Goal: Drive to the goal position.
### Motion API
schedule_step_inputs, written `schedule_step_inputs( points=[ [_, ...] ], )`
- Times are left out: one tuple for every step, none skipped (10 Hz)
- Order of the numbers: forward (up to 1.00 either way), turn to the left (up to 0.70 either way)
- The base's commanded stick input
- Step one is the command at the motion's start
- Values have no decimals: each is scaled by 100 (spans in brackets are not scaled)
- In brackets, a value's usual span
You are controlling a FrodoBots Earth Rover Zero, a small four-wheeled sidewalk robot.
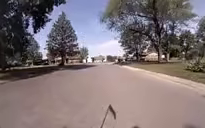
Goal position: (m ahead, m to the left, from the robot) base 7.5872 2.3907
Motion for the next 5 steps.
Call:
schedule_step_inputs(
  points=[
    [69,3],
    [69,3],
    [69,3],
    [69,3],
    [69,-10]
  ],
)
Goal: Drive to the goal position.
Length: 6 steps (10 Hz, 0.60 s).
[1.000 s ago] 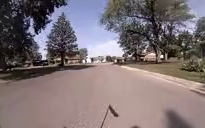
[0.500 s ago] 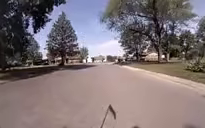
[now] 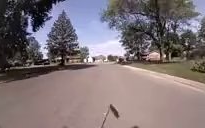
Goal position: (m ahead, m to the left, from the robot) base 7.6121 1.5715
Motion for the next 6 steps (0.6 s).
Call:
schedule_step_inputs(
  points=[
    [69,-22],
    [69,-30],
    [69,3],
    [69,-4],
    [69,-25],
    [69,3]
  ],
)
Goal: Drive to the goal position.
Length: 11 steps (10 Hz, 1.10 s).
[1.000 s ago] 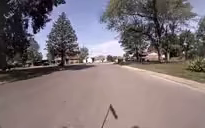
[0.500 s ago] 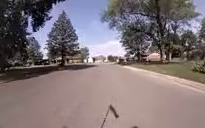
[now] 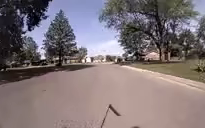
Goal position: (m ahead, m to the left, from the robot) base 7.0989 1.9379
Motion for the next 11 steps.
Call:
schedule_step_inputs(
  points=[
    [69,3],
    [69,3],
    [69,3],
    [69,3],
    [69,3],
    [69,3],
    [69,3],
    [69,3],
    [69,3],
    [69,3],
    [69,0]
  ],
)
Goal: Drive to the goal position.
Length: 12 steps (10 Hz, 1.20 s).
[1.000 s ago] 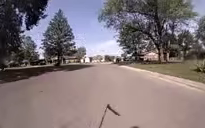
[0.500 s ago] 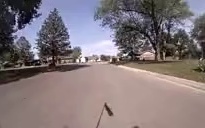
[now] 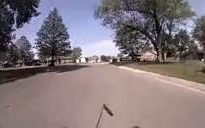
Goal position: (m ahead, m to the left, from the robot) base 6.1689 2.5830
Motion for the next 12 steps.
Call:
schedule_step_inputs(
  points=[
    [69,-33],
    [69,-2],
    [69,3],
    [69,3],
    [69,3],
    [69,3],
    [69,3],
    [69,3],
    [69,3],
    [69,3],
    [69,3],
    [69,3]
  ],
)
